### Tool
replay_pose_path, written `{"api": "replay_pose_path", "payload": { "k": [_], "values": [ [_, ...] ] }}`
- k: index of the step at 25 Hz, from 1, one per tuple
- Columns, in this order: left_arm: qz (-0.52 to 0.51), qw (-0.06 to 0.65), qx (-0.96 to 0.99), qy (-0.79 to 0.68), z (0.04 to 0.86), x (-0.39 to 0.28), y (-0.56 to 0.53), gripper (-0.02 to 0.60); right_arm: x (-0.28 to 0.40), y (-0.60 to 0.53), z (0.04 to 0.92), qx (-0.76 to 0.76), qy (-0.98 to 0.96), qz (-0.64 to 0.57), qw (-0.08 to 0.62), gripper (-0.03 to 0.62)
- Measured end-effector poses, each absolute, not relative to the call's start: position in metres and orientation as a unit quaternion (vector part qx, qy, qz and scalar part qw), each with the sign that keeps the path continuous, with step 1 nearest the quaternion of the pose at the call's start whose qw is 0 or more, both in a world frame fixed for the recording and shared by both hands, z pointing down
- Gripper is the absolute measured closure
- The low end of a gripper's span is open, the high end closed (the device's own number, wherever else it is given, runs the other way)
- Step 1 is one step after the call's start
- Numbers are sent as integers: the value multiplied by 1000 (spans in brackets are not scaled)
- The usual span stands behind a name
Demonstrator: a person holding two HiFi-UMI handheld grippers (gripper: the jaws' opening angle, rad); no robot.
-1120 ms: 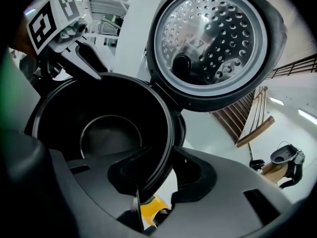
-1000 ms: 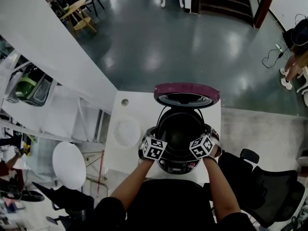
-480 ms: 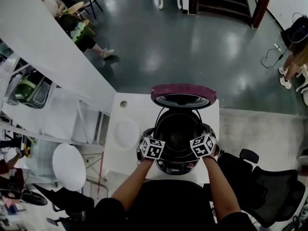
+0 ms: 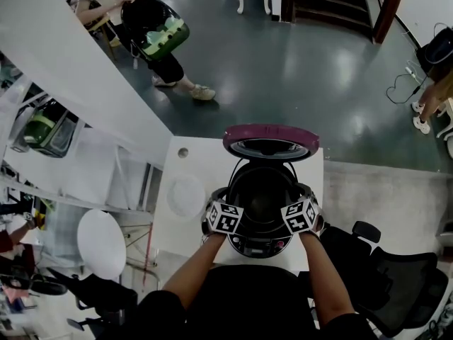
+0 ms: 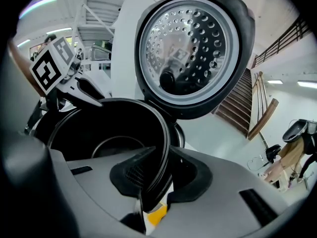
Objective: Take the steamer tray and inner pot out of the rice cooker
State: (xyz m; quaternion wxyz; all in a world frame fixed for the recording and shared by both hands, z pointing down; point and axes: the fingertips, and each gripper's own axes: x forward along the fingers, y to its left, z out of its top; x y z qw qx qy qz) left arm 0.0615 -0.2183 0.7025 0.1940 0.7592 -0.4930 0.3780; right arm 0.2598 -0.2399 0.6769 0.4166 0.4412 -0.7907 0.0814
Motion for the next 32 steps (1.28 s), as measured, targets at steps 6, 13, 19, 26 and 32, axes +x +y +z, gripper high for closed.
{"api": "replay_pose_path", "payload": {
  "k": [6,13,19,26,32],
  "values": [
    [365,195,762,-498,696,62,-218,466,263,-237,673,448,-794,94,400,528],
    [366,176,770,-492,691,68,-222,502,265,-235,672,449,-798,112,387,531],
    [364,183,768,-494,687,67,-222,512,267,-232,670,451,-805,124,364,531],
    [354,167,768,-508,672,69,-221,520,270,-229,663,460,-809,153,331,537],
    [313,203,764,-526,656,66,-218,532,272,-232,653,485,-805,172,296,549]
  ]
}}
